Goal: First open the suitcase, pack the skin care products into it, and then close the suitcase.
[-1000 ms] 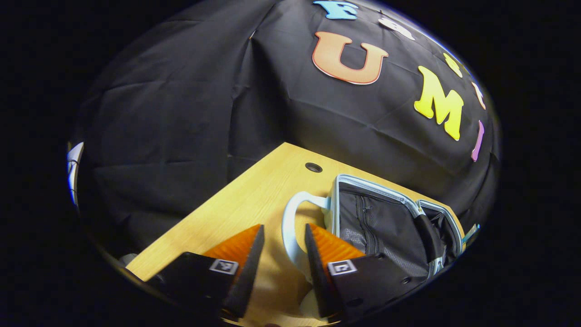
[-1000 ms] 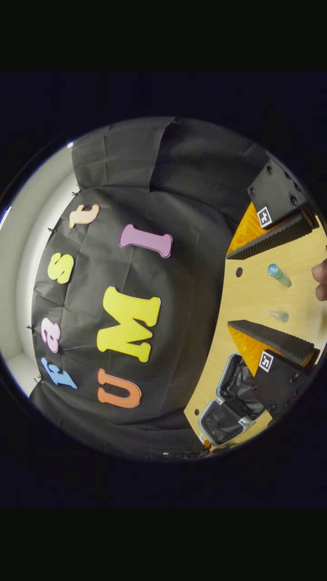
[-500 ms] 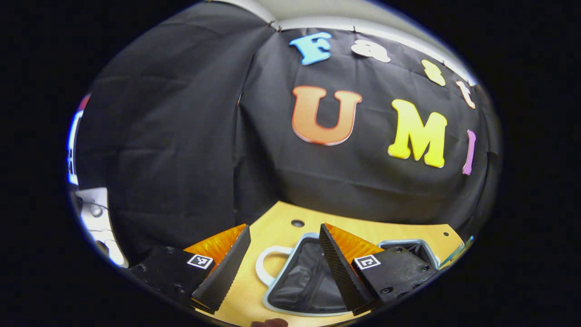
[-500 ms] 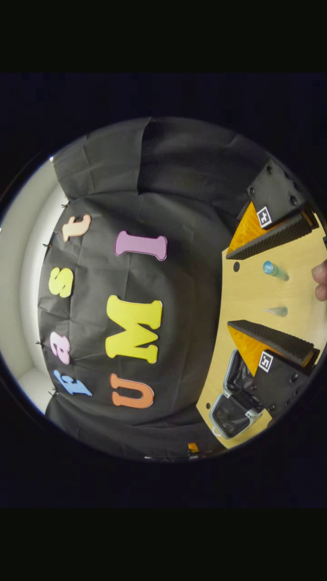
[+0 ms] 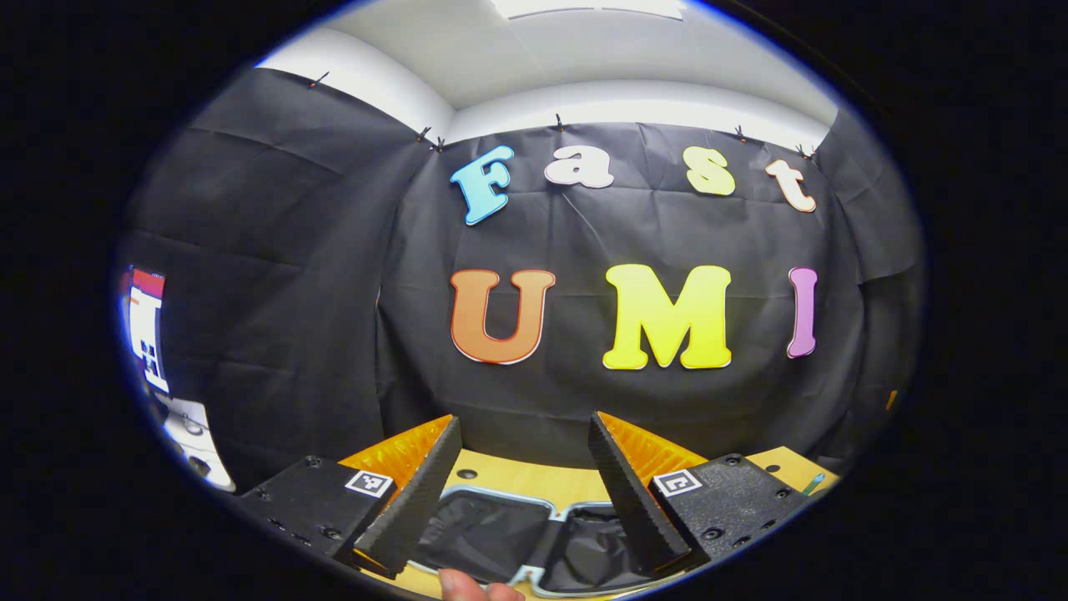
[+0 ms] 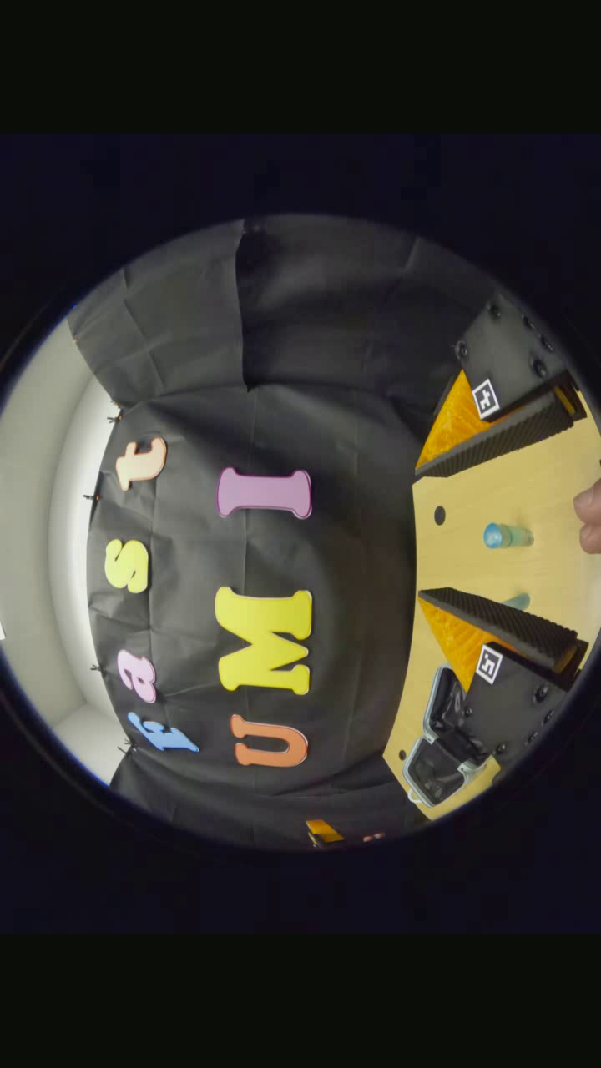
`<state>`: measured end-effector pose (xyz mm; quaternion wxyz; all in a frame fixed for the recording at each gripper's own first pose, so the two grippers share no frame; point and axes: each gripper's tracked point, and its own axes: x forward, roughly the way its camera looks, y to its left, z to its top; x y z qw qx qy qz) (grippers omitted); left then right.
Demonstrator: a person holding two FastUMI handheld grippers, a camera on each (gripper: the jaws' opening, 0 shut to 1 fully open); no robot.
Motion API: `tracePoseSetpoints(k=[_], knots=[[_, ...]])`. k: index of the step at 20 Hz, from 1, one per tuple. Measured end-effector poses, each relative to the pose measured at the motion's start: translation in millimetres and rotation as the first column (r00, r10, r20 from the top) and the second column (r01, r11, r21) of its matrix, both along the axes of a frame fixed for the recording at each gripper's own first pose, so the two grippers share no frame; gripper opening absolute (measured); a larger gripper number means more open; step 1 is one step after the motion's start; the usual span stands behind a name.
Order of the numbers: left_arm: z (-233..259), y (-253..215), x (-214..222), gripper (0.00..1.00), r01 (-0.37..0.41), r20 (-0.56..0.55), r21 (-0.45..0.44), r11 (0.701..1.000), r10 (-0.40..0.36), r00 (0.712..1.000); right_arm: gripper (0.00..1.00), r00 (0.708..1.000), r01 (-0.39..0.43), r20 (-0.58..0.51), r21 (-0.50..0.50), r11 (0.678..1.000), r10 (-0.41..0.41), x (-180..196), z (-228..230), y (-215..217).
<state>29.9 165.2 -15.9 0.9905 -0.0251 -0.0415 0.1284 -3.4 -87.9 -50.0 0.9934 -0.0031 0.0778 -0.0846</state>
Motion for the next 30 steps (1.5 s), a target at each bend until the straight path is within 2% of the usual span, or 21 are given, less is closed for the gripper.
tracePoseSetpoints(k=[3, 8, 11, 17, 20, 23, 27, 30], knots=[[-20.6, -69.7, -4.5, 0.98, 0.103, -0.047, -0.045, 0.994, -0.105, 0.993, 0.80, 1.000, -0.010, -0.020, -0.003, 1.000, 0.010, -9.8, -12.3, -16.1], [-43.2, -159.3, -0.9, 0.97, 0.259, -0.105, 0.008, 0.966, -0.257, 0.961, 0.80, 0.996, -0.038, -0.084, 0.023, 0.999, 0.040, -25.4, -42.4, -27.9], [-77.2, -213.0, 1.9, 0.98, 0.371, -0.184, 0.015, 0.929, -0.362, 0.914, 0.79, 0.991, -0.056, -0.124, 0.025, 0.998, 0.059, -29.3, -61.6, -34.3], [-175.2, -300.2, 11.9, 0.98, 0.531, -0.346, 0.022, 0.847, -0.492, 0.799, 0.80, 0.967, -0.075, -0.246, -0.010, 0.997, 0.071, -41.3, -99.8, -54.3], [-221.0, -327.2, 22.9, 0.98, 0.564, -0.409, 0.010, 0.826, -0.511, 0.756, 0.80, 0.961, -0.055, -0.274, -0.045, 0.997, 0.041, -51.4, -104.3, -75.4], [-265.7, -345.7, 40.6, 0.97, 0.561, -0.473, -0.036, 0.827, -0.509, 0.719, 0.78, 0.953, -0.018, -0.302, -0.068, 0.998, -0.004, -63.7, -110.7, -98.6], [-299.9, -351.7, 63.9, 0.98, 0.539, -0.528, -0.077, 0.839, -0.493, 0.692, 0.80, 0.942, 0.043, -0.328, -0.076, 0.996, -0.066, -70.2, -118.1, -121.0], [-312.2, -359.3, 77.2, 0.98, 0.540, -0.549, -0.089, 0.837, -0.493, 0.675, 0.80, 0.939, 0.055, -0.335, -0.082, 0.995, -0.080, -72.3, -121.7, -127.8]])
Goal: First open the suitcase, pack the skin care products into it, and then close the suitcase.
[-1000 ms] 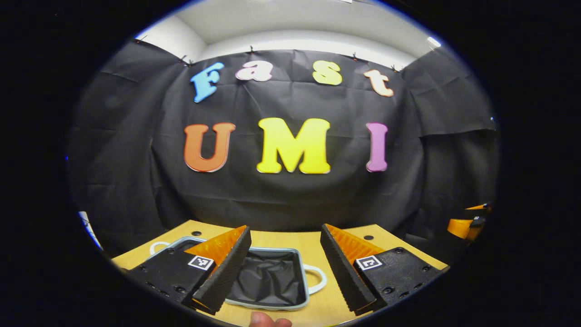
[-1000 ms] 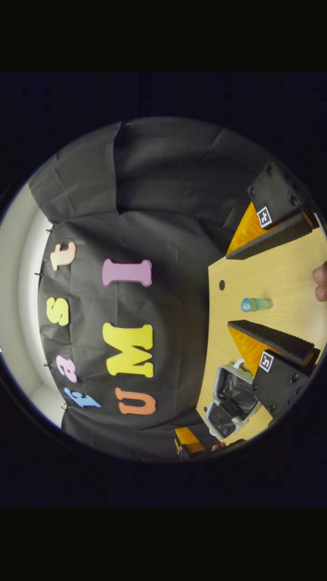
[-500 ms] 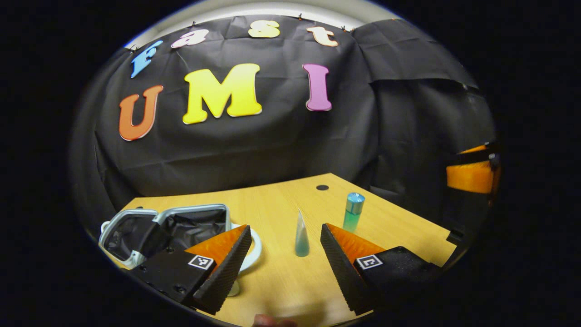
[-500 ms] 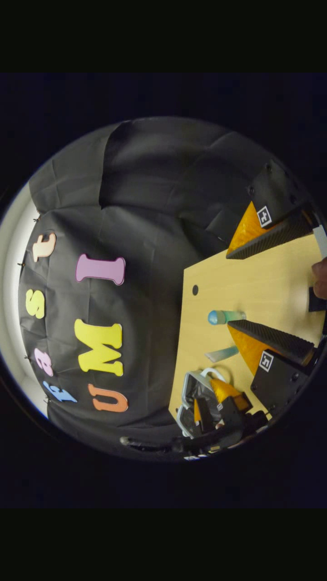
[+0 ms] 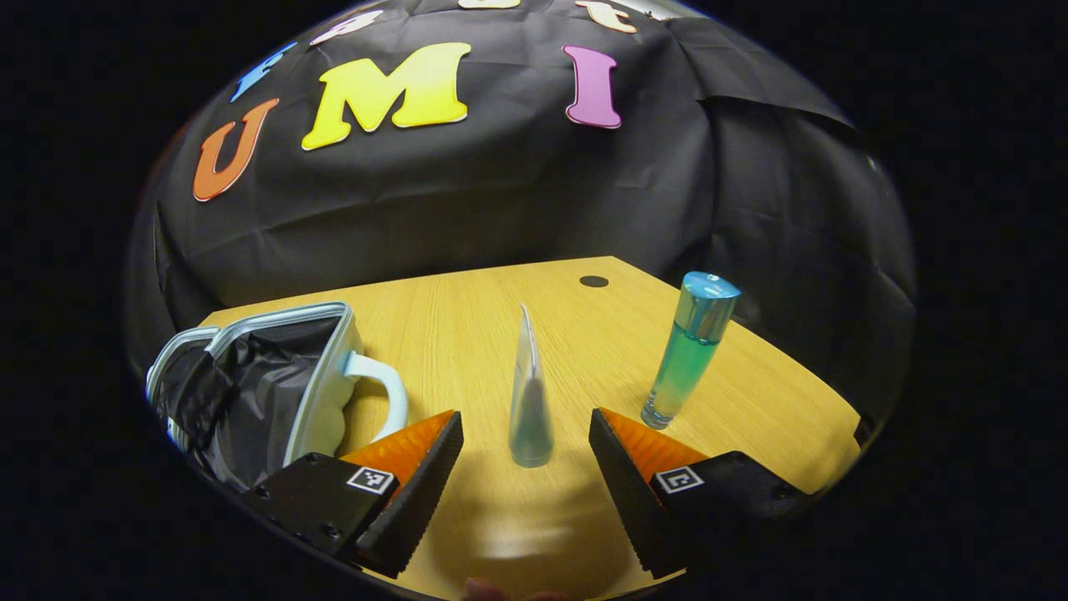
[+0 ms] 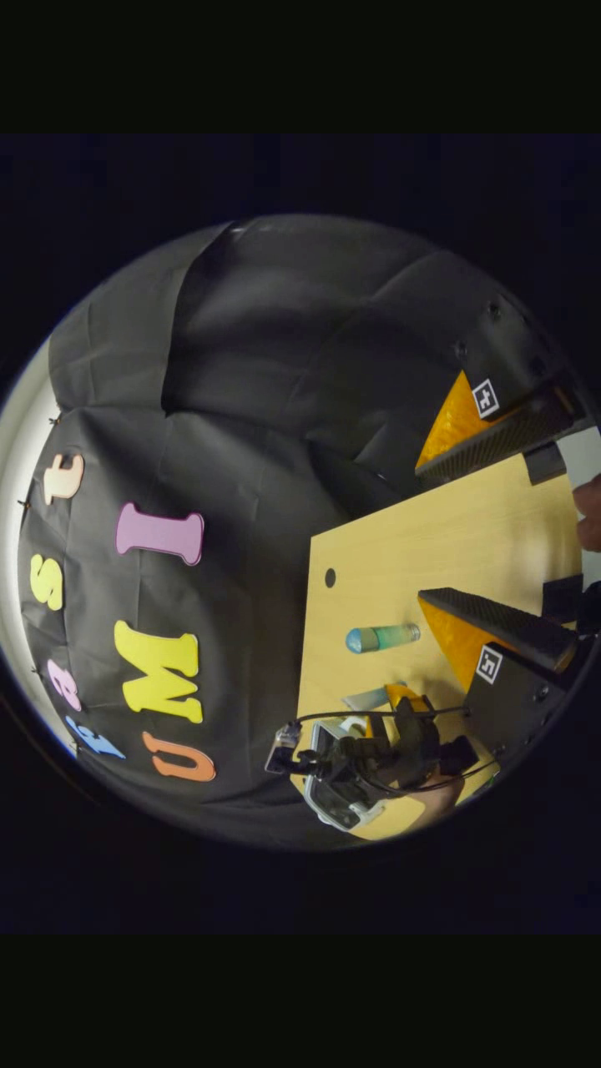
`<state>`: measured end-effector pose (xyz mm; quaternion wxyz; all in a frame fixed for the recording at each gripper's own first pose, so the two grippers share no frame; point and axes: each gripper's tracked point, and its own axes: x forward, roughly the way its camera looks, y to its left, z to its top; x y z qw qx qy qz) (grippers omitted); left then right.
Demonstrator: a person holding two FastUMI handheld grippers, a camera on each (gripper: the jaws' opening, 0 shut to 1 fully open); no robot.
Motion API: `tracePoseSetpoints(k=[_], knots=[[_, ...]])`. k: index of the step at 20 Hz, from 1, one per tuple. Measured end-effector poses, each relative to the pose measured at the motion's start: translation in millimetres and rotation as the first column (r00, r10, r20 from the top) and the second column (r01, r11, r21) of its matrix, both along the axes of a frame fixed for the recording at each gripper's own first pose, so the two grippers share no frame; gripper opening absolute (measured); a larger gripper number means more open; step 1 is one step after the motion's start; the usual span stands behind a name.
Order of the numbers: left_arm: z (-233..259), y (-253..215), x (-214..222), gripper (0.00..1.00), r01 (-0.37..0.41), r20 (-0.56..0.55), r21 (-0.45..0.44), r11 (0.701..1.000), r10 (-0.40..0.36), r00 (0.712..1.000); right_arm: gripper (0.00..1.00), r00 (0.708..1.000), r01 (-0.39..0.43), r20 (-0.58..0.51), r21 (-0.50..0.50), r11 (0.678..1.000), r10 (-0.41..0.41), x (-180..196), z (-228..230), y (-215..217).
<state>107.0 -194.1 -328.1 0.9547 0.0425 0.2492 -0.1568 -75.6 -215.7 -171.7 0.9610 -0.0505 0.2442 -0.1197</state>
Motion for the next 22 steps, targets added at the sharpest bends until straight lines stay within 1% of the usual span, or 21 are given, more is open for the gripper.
tracePoseSetpoints(k=[5, 7, 8, 9, 10, 11, 12, 13, 14, 15, 16, 17, 18, 20, 22], knots=[[-23.6, -3.9, 8.6, 0.97, -0.013, -0.083, -0.009, 1.000, 0.013, 0.996, 0.80, 1.000, 0.014, -0.006, -0.007, 1.000, -0.014, 2.1, -1.8, -9.2], [-26.4, -3.6, 11.9, 0.88, -0.020, -0.092, -0.018, 1.000, 0.019, 0.996, 0.80, 1.000, 0.015, -0.011, -0.011, 1.000, -0.015, 4.0, -2.3, -11.1], [-26.4, -2.8, 14.5, 0.76, -0.025, -0.091, -0.015, 1.000, 0.024, 0.996, 0.80, 1.000, 0.012, -0.012, -0.012, 1.000, -0.012, 5.1, -3.2, -10.9], [-26.3, -2.8, 15.1, 0.75, -0.024, -0.093, -0.015, 1.000, 0.022, 0.995, 0.80, 1.000, 0.007, -0.014, -0.013, 1.000, -0.007, 7.4, -4.3, -9.9], [-25.0, -0.3, 17.3, 0.53, -0.030, -0.087, -0.001, 1.000, 0.030, 0.996, 0.78, 1.000, -0.001, -0.014, -0.012, 1.000, 0.001, 10.3, -5.2, -8.3], [-26.3, 1.6, 17.2, 0.39, -0.032, -0.090, 0.007, 0.999, 0.032, 0.995, 0.80, 1.000, -0.010, -0.014, -0.010, 1.000, 0.009, 13.3, -6.6, -5.7], [-26.9, 1.7, 16.8, 0.42, -0.031, -0.099, 0.005, 1.000, 0.031, 0.995, 0.80, 1.000, -0.023, -0.012, -0.007, 1.000, 0.023, 17.2, -8.6, -2.1], [-25.5, 3.0, 13.6, 0.41, -0.036, -0.113, 0.004, 0.999, 0.036, 0.993, 0.78, 0.999, -0.042, -0.014, 0.000, 0.999, 0.042, 21.7, -12.2, 3.5], [-20.4, 3.7, 8.7, 0.40, -0.039, -0.130, -0.008, 0.999, 0.037, 0.991, 0.80, 0.998, -0.064, -0.012, 0.010, 0.998, 0.064, 26.9, -16.9, 10.4], [-10.9, 4.0, 2.5, 0.46, -0.034, -0.136, -0.028, 0.999, 0.030, 0.990, 0.80, 0.996, -0.081, -0.020, 0.021, 0.996, 0.082, 32.9, -24.4, 14.5], [4.9, 6.7, -3.4, 0.36, -0.029, -0.128, -0.041, 0.999, 0.023, 0.992, 0.80, 0.995, -0.095, -0.021, 0.038, 0.995, 0.096, 39.3, -32.4, 18.7], [20.9, 11.4, -8.6, 0.43, -0.023, -0.110, -0.048, 0.999, 0.017, 0.994, 0.80, 0.993, -0.109, -0.028, 0.058, 0.992, 0.111, 46.3, -41.0, 23.4], [39.0, 16.4, -15.0, 0.35, -0.017, -0.094, -0.055, 0.998, 0.012, 0.995, 0.80, 0.990, -0.130, -0.043, 0.082, 0.988, 0.134, 51.6, -52.2, 32.1], [69.2, 25.6, -27.5, 0.35, -0.008, -0.077, -0.078, 0.997, 0.002, 0.997, 0.80, 0.982, -0.164, -0.070, 0.149, 0.975, 0.176, 64.5, -76.2, 53.2], [94.6, 41.2, -42.4, 0.35, -0.032, -0.073, -0.099, 0.995, 0.025, 0.997, 0.80, 0.976, -0.185, -0.078, 0.189, 0.965, 0.202, 82.8, -93.4, 71.2]])
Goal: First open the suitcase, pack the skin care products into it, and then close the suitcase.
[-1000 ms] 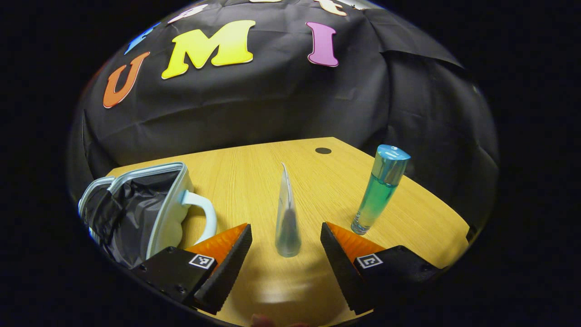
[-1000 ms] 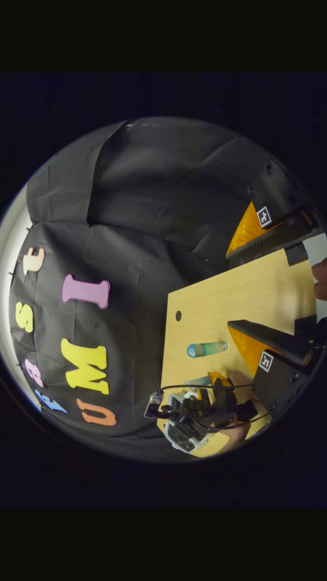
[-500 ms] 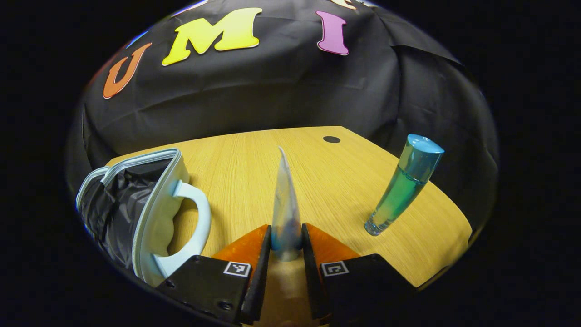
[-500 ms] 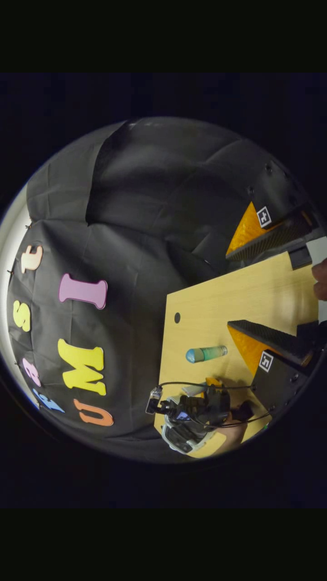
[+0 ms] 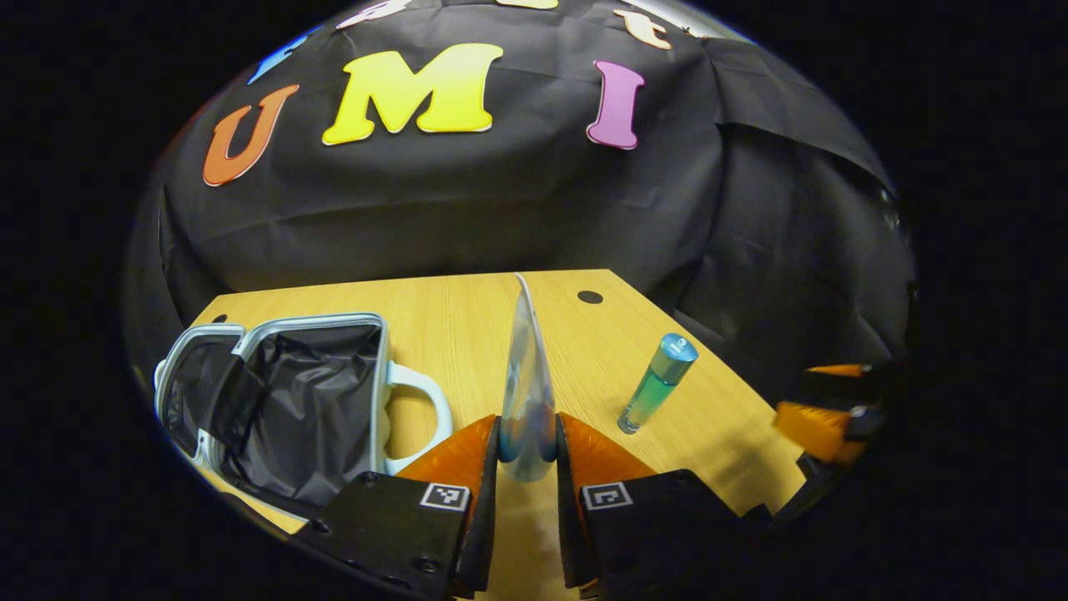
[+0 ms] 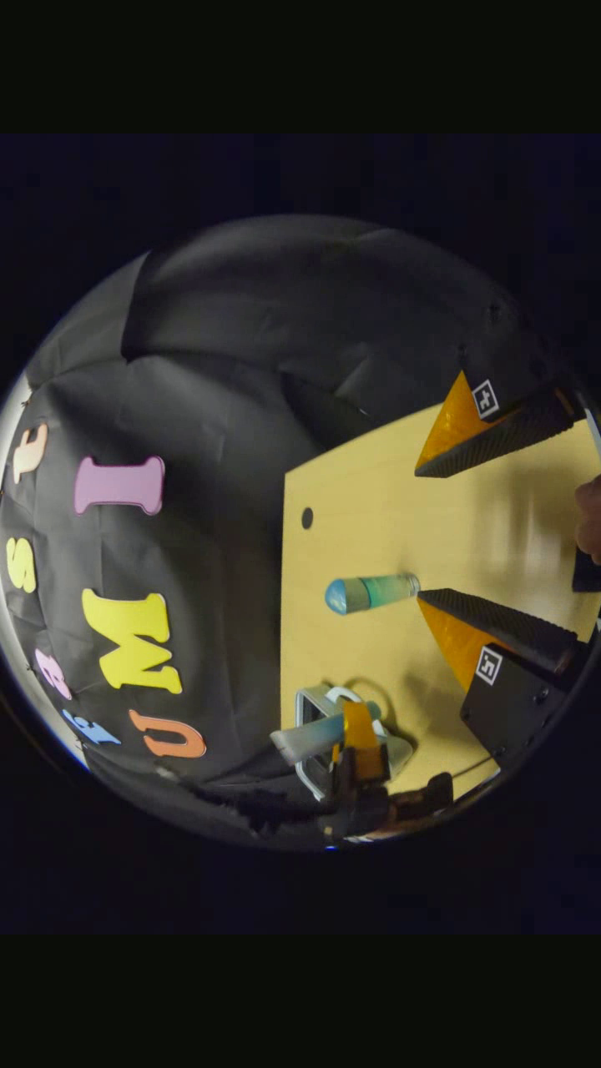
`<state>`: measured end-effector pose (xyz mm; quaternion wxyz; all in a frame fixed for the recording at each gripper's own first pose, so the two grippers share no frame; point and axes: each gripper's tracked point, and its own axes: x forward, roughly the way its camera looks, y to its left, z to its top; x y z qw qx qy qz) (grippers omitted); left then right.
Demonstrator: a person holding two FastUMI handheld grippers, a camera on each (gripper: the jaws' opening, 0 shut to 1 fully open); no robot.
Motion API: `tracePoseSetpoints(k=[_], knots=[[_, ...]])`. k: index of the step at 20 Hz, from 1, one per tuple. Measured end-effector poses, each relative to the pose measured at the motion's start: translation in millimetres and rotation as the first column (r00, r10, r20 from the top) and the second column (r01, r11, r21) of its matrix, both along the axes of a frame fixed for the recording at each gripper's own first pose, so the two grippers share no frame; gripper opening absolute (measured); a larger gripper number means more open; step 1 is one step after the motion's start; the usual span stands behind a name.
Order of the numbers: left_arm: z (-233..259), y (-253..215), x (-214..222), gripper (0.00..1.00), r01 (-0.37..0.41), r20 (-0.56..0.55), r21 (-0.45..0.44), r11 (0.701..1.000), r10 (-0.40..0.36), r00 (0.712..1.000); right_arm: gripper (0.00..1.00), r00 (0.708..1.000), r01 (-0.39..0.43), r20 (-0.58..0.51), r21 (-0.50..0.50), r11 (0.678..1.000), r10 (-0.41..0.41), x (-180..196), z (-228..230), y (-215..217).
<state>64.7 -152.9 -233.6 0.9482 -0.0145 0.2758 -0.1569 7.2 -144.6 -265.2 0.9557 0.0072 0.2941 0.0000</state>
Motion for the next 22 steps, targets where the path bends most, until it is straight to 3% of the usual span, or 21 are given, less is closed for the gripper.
tracePoseSetpoints(k=[6, 14, 16, 17, 20, 22], knots=[[58.1, 54.4, -30.9, 0.35, -0.089, 0.037, 0.014, 0.996, 0.089, 0.995, 0.79, 0.999, -0.043, -0.011, 0.026, 0.999, 0.044, 61.6, -51.9, 45.2], [55.4, 104.8, -46.8, 0.35, -0.230, 0.014, 0.013, 0.973, 0.230, 0.973, 0.80, 0.996, 0.029, -0.088, 0.074, 0.997, -0.022, 102.1, -95.8, 51.5], [53.0, 121.7, -50.6, 0.35, -0.262, 0.004, 0.018, 0.965, 0.262, 0.965, 0.74, 0.996, 0.030, -0.089, 0.065, 0.997, -0.024, 106.6, -96.7, 51.6], [52.3, 130.4, -52.3, 0.35, -0.280, -0.004, 0.019, 0.960, 0.281, 0.960, 0.63, 0.996, 0.034, -0.087, 0.058, 0.998, -0.029, 108.2, -96.8, 51.4], [49.3, 153.0, -55.3, 0.35, -0.323, -0.018, 0.021, 0.946, 0.323, 0.946, 0.42, 0.996, 0.037, -0.085, 0.051, 0.998, -0.033, 113.8, -98.0, 52.9], [45.2, 164.0, -58.1, 0.35, -0.341, -0.030, 0.020, 0.940, 0.342, 0.939, 0.39, 0.996, 0.031, -0.090, 0.046, 0.998, -0.027, 111.0, -95.0, 54.8]])
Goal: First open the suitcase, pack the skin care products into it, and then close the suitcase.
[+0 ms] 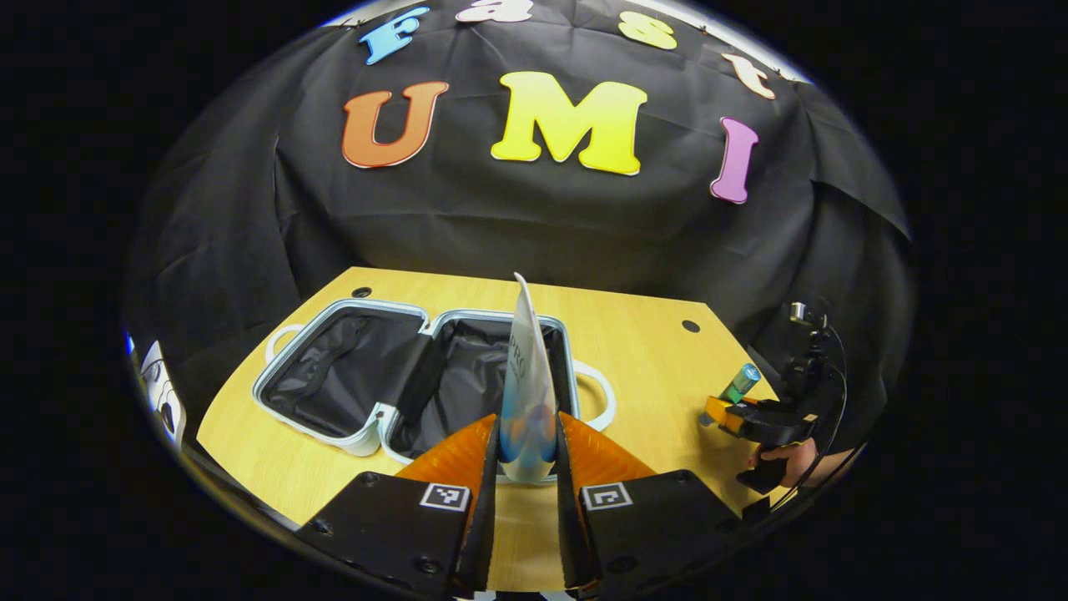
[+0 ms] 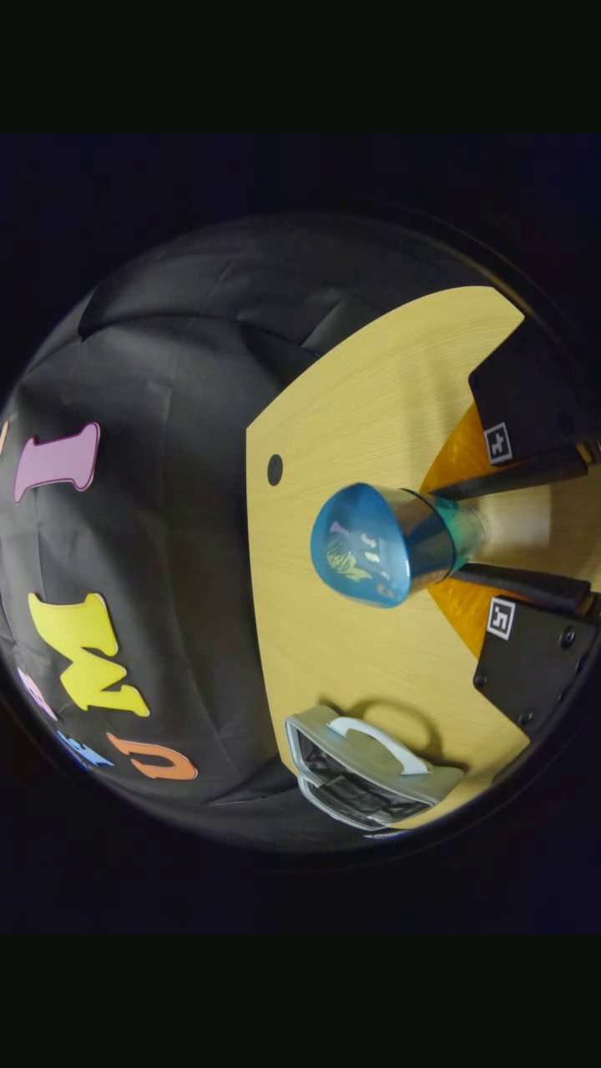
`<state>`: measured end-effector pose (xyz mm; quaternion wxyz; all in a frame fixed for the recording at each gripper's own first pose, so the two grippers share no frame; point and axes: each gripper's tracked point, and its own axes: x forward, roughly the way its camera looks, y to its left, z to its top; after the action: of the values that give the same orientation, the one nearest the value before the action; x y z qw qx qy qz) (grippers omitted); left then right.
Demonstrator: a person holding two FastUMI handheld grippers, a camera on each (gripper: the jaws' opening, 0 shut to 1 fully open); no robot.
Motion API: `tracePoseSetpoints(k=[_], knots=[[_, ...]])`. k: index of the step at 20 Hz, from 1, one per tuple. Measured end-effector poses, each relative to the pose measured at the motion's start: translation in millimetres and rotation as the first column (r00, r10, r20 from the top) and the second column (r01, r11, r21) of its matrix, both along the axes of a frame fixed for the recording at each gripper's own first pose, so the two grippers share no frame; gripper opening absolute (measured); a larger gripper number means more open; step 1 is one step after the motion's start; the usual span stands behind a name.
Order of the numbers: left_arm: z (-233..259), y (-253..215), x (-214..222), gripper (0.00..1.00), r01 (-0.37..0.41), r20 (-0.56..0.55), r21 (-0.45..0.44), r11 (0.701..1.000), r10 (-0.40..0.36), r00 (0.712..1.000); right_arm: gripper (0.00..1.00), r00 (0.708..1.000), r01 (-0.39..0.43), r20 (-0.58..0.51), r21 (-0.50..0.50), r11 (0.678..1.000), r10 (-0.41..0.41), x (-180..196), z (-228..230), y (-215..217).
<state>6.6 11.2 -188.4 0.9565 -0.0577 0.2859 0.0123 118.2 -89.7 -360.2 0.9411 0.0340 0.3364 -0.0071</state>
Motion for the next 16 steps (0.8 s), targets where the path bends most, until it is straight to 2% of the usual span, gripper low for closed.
tracePoseSetpoints(k=[4, 7, 10, 14, 16], knots=[[0.5, 11.8, -0.6, 0.35, -0.017, -0.009, -0.006, 1.000, 0.017, 1.000, 0.38, 1.000, -0.016, -0.014, 0.016, 1.000, 0.016, -5.4, 6.2, 6.6], [2.3, 20.6, 7.9, 0.35, -0.003, -0.007, -0.017, 1.000, 0.003, 1.000, 0.36, 0.999, -0.033, 0.002, 0.048, 0.998, 0.033, -14.3, 34.3, 11.4], [-3.9, 39.0, 27.0, 0.35, 0.022, -0.051, -0.021, 1.000, -0.023, 0.998, 0.34, 0.999, -0.054, 0.003, 0.135, 0.989, 0.055, -28.2, 74.1, 22.1], [-35.4, 64.6, 57.2, 0.35, 0.042, -0.189, -0.088, 0.995, -0.058, 0.980, 0.34, 0.994, -0.111, 0.022, 0.209, 0.972, 0.108, -53.0, 135.4, 32.1], [-64.3, 72.4, 62.3, 0.35, 0.078, -0.306, -0.127, 0.989, -0.114, 0.945, 0.36, 0.993, -0.117, 0.025, 0.261, 0.958, 0.114, -64.9, 161.2, 35.1]])
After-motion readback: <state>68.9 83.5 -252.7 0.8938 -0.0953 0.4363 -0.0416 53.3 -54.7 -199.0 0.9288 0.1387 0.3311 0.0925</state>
